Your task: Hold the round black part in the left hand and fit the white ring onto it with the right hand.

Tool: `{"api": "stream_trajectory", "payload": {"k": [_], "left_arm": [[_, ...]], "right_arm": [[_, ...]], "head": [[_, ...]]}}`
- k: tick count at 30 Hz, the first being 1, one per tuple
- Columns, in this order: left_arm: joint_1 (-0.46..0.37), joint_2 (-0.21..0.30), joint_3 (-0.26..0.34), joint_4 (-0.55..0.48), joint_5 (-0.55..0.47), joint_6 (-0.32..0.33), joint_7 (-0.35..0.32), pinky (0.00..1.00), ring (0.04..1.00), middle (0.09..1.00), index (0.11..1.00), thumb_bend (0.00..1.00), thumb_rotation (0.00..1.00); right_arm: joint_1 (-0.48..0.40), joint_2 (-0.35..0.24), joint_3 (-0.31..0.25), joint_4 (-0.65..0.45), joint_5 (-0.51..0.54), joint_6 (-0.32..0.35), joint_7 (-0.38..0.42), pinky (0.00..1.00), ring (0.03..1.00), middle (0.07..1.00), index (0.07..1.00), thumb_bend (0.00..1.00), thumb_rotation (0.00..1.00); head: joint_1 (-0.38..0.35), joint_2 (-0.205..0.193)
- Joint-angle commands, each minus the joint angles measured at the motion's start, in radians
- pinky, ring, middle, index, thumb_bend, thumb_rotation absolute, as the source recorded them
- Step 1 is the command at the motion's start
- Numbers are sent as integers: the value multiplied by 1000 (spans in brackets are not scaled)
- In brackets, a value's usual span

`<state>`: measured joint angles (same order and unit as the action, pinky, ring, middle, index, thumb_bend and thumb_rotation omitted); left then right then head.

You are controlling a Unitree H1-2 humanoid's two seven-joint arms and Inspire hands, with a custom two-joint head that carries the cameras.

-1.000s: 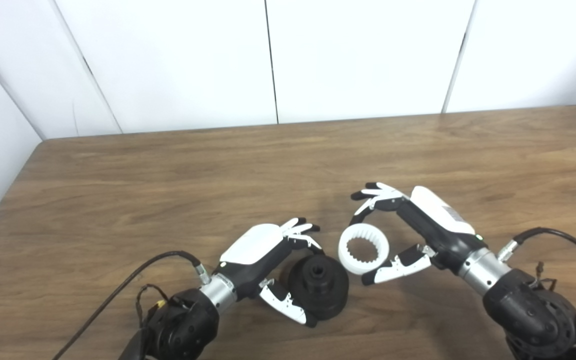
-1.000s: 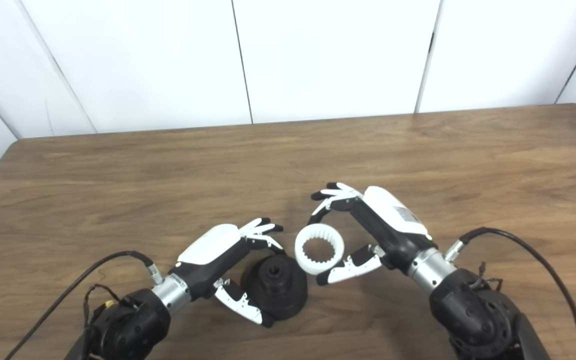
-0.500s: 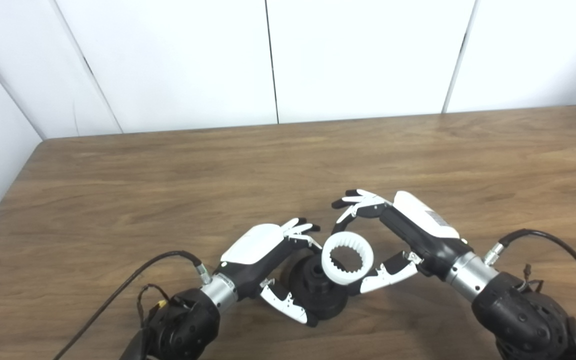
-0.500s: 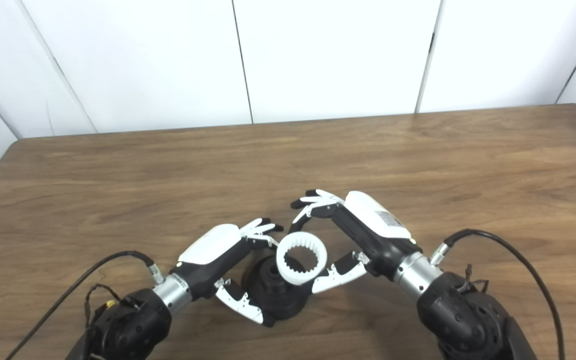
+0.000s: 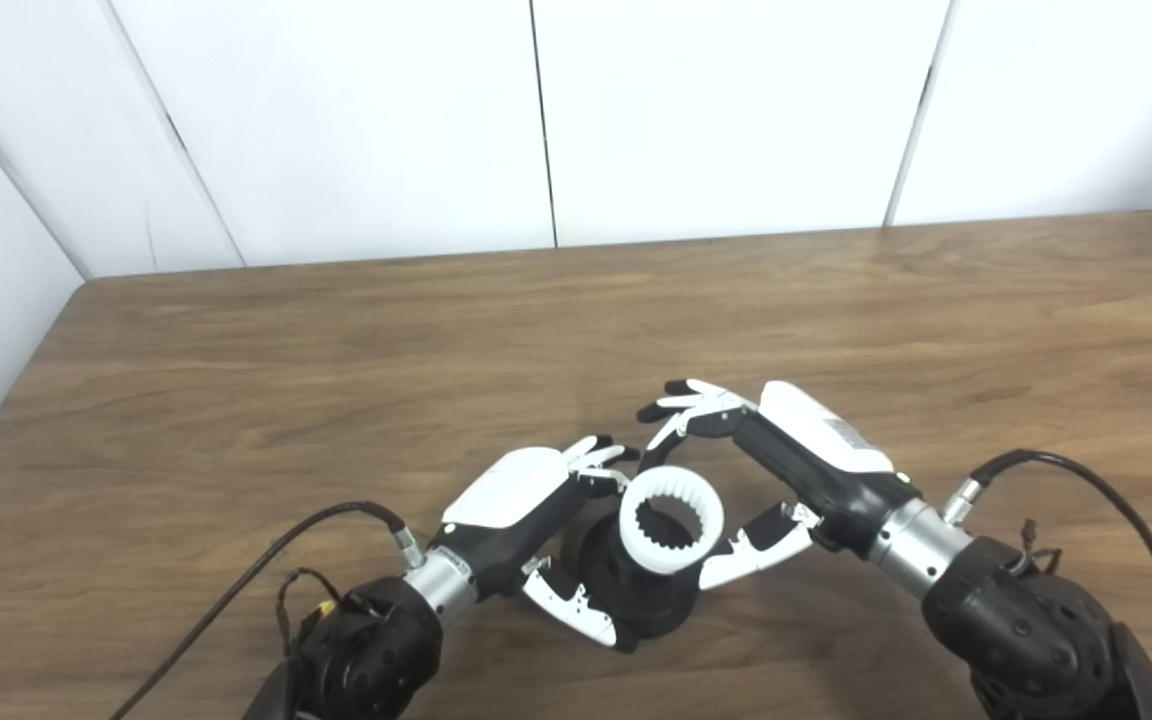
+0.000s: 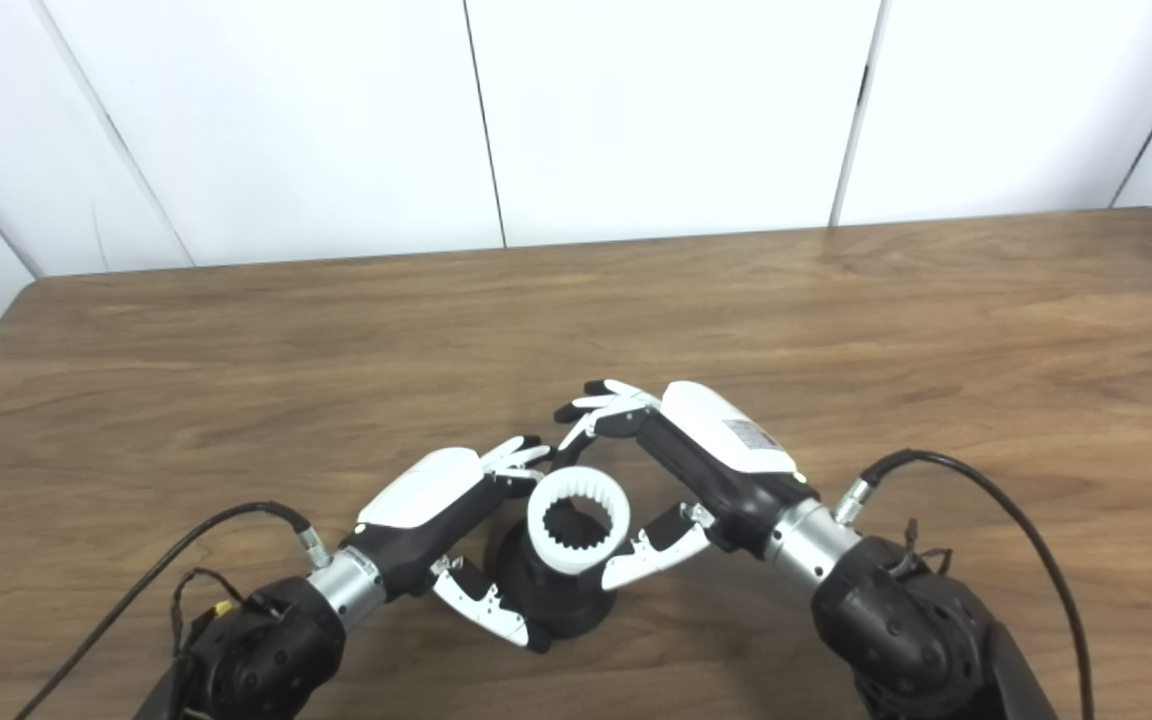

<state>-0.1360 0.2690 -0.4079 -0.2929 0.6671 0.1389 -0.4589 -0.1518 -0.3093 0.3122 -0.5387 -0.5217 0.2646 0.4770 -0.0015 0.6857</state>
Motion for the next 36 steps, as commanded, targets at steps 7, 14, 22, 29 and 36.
{"api": "stream_trajectory", "payload": {"k": [7, 14, 22, 29, 36], "left_arm": [[-15, 1, -3, -32, 7, 9, -7, 900, 1000, 957, 650, 937, 293], [-18, -1, -4, -32, 8, 11, -4, 901, 1000, 954, 648, 935, 286], [-17, -7, -4, -23, 9, 1, 11, 907, 1000, 947, 645, 943, 286], [-24, -4, -5, -22, 4, 9, -1, 918, 1000, 955, 650, 935, 287], [-22, -8, -6, -18, 1, 3, 5, 910, 1000, 952, 644, 938, 291]], "right_arm": [[-39, 15, -1, 17, 2, -35, -20, 811, 945, 842, 487, 522, 163], [-36, 19, 6, 39, -4, -54, -28, 814, 947, 844, 488, 522, 162], [-34, 21, 11, 42, -13, -61, -31, 810, 947, 842, 488, 523, 161], [-38, 28, 20, 37, -27, -56, -23, 817, 945, 842, 488, 522, 163], [-40, 36, 25, 33, -32, -56, -19, 819, 946, 838, 488, 523, 163]], "head": [[8, 6], [8, 8], [11, 6], [10, 5], [8, 6]]}}
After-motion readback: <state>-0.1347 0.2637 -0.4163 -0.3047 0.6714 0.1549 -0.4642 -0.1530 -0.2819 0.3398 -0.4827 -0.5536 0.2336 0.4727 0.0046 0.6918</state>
